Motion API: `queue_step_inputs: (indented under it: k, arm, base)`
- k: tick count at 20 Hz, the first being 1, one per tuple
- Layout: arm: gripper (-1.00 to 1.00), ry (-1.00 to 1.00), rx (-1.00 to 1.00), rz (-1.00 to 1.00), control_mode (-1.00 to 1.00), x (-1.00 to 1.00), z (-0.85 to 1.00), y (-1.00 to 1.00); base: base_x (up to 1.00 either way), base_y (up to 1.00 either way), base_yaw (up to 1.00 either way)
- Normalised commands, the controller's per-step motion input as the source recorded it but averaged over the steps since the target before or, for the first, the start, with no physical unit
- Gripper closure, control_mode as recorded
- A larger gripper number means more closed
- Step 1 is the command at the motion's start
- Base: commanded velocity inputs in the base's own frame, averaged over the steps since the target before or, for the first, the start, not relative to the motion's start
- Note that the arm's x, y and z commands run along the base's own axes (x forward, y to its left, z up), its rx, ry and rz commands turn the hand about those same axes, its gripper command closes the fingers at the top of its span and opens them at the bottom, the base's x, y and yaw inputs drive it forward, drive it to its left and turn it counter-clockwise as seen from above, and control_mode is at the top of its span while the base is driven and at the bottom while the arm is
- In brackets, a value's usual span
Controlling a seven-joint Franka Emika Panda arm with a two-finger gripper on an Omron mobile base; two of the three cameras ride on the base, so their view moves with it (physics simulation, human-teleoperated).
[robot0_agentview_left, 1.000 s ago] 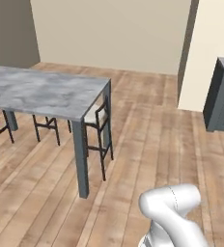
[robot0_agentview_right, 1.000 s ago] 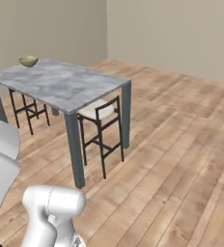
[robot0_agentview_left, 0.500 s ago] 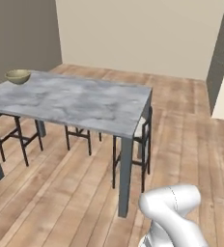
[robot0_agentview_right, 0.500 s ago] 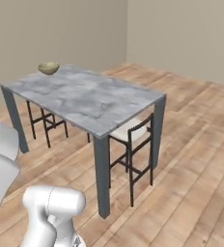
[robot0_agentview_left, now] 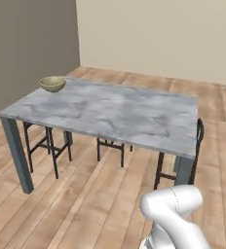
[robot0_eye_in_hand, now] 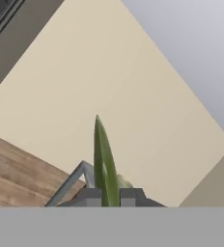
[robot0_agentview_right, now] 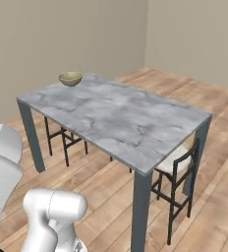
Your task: There is a bowl on the dining counter. Grab a lemon wedge from the fridge and place it in the bowl. Then get the liquor bottle and glass cup from the cabinet and place them next to the bowl.
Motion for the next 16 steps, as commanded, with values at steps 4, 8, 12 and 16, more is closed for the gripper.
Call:
queue_step_inputs:
  k: [4,8,12,16]
  arm:
    - [1.00,0.00,0.00,0.00,1.00,0.00,0.00,0.00]
    - [1.00,0.00,0.00,0.00,1.00,0.00,0.00,0.00]
    - [1.00,0.00,0.00,0.00,1.00,0.00,0.00,0.00]
    - [1.00,0.00,0.00,0.00,1.00,0.00,0.00,0.00]
  base:
    - [0.92,1.00,0.00]
    - [0.86,1.00,0.00]
    - [0.73,1.00,0.00]
    - [0.62,1.00,0.00]
